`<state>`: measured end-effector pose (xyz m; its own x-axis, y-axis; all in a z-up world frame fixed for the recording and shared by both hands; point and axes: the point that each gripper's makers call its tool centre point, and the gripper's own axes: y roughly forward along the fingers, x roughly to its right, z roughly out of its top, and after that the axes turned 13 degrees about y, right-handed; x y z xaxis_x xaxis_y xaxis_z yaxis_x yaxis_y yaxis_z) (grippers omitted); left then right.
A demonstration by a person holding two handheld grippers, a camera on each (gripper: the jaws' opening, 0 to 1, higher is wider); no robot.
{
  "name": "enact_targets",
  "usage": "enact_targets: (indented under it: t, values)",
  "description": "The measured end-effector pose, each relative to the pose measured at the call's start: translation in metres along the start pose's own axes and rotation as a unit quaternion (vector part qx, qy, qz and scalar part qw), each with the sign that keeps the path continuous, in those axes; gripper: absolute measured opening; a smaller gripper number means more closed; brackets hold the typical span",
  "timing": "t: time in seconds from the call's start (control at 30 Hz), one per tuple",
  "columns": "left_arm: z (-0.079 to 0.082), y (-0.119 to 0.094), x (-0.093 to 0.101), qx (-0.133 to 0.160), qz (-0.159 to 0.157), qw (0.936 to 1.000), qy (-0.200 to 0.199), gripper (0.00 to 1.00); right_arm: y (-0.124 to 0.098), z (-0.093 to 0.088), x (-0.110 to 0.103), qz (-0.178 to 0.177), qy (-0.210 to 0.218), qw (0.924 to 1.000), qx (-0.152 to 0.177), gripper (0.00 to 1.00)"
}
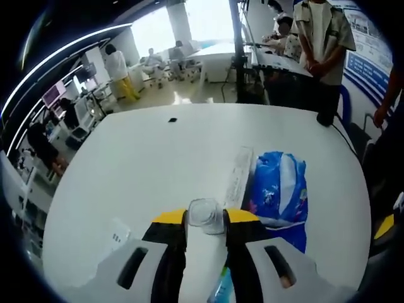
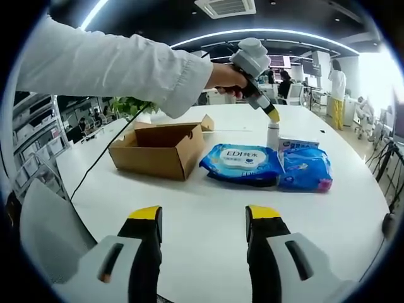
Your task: Operate the shoe box by opening the lid, removing the specified soft item, and placing it in the target area until the item is outside and the box remains undamaged.
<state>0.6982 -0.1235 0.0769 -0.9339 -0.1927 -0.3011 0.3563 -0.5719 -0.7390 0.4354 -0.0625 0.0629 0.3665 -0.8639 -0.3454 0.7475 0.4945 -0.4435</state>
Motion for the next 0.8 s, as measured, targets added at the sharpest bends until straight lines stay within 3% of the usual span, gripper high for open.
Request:
enact_targets:
  t: [0.27, 0.7, 0.8]
  values:
    - [0.0038, 0.0005, -0.0022, 0.008, -0.002, 0.9996, 0.027, 0.18, 0.0007, -0.0011, 0.0004, 0.000, 0.002, 1.0000, 0.000, 0.50]
    - [-0.0016, 0.0032, -0.0057, 0.022, -0.026, 0.9977, -0.059, 0.18, 0.0031, -0.0041, 0.0003, 0.001, 0.000, 1.0000, -0.001, 0.49]
    - [-0.0024, 0.0028, -0.0059, 0.020, -0.029, 0.9984, -0.043, 0.18, 0.0044, -0.0053, 0.0002, 0.002, 0.002, 1.0000, -0.002, 0.49]
